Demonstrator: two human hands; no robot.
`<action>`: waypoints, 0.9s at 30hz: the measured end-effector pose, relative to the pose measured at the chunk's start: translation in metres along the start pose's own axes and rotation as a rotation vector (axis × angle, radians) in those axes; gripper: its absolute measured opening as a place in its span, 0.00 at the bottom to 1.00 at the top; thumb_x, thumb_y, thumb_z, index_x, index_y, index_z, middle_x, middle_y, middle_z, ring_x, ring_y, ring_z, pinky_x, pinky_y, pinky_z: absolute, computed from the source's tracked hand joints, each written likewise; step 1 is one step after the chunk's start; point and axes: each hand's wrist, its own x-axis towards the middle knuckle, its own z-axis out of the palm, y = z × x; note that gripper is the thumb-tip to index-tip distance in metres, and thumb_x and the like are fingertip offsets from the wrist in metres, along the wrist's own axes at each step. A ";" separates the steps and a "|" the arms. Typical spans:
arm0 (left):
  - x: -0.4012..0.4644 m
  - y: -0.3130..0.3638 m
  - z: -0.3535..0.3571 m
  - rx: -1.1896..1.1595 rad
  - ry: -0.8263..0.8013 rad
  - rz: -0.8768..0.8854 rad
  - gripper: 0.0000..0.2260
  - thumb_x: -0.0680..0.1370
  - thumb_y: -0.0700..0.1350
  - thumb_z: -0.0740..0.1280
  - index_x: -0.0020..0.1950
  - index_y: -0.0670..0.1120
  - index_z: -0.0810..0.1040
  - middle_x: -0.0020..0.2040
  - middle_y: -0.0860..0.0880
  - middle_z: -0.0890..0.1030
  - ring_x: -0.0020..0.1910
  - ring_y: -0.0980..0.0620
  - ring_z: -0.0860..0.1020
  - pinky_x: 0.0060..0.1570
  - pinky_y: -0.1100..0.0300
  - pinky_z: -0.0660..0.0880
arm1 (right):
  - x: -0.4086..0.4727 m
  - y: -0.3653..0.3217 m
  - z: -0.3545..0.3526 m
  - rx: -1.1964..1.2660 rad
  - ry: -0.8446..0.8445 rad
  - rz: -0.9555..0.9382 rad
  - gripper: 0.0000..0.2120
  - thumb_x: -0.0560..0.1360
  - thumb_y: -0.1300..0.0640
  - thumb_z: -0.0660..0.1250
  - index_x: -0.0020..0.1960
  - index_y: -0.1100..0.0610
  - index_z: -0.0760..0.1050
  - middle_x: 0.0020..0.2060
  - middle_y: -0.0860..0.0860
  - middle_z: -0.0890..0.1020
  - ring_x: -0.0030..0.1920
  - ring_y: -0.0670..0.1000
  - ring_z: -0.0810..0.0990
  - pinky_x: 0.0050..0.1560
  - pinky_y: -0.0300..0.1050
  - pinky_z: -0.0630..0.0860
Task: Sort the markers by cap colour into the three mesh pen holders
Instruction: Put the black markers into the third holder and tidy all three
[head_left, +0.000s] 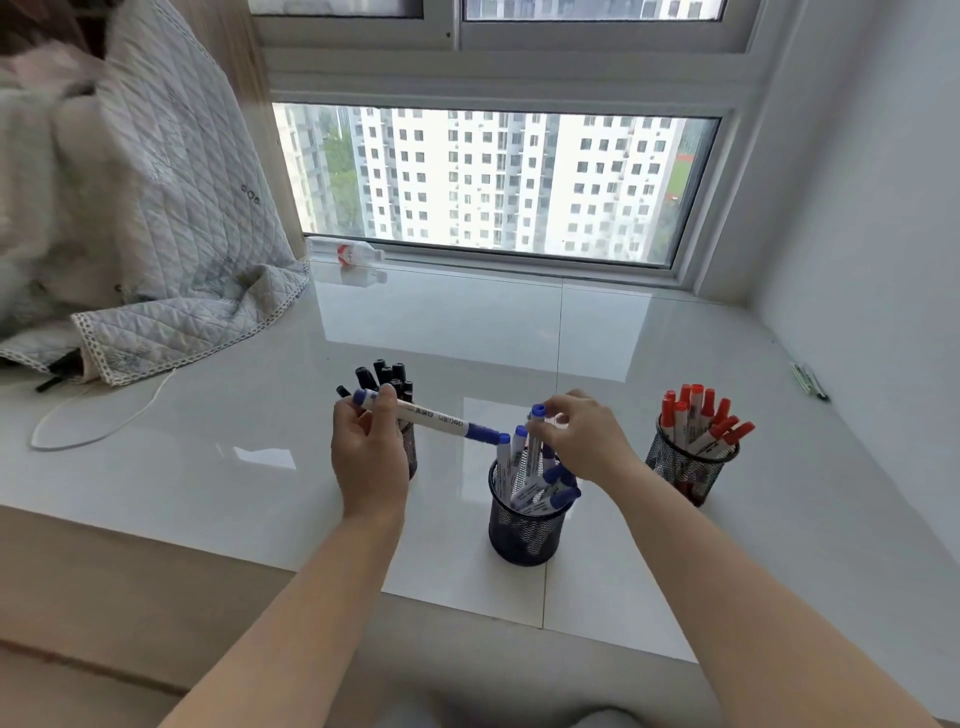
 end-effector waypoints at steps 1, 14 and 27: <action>0.001 0.000 -0.001 -0.028 0.010 -0.040 0.10 0.78 0.49 0.63 0.38 0.50 0.66 0.25 0.56 0.69 0.24 0.57 0.66 0.28 0.64 0.64 | -0.001 -0.002 -0.005 0.049 0.074 -0.027 0.12 0.74 0.51 0.67 0.52 0.57 0.79 0.46 0.49 0.74 0.46 0.48 0.75 0.46 0.41 0.68; -0.020 -0.010 0.003 -0.401 -0.206 -0.443 0.03 0.79 0.42 0.62 0.45 0.49 0.71 0.37 0.50 0.84 0.32 0.60 0.79 0.38 0.63 0.73 | -0.028 -0.003 -0.037 1.112 0.515 0.319 0.02 0.77 0.60 0.61 0.45 0.55 0.71 0.35 0.50 0.80 0.36 0.46 0.80 0.39 0.40 0.76; -0.034 -0.016 0.016 -0.020 -0.479 -0.245 0.04 0.80 0.40 0.59 0.49 0.48 0.70 0.45 0.48 0.83 0.39 0.60 0.82 0.43 0.63 0.77 | -0.051 -0.008 -0.017 0.855 0.187 0.139 0.05 0.76 0.64 0.63 0.46 0.55 0.70 0.42 0.51 0.83 0.40 0.48 0.82 0.40 0.41 0.80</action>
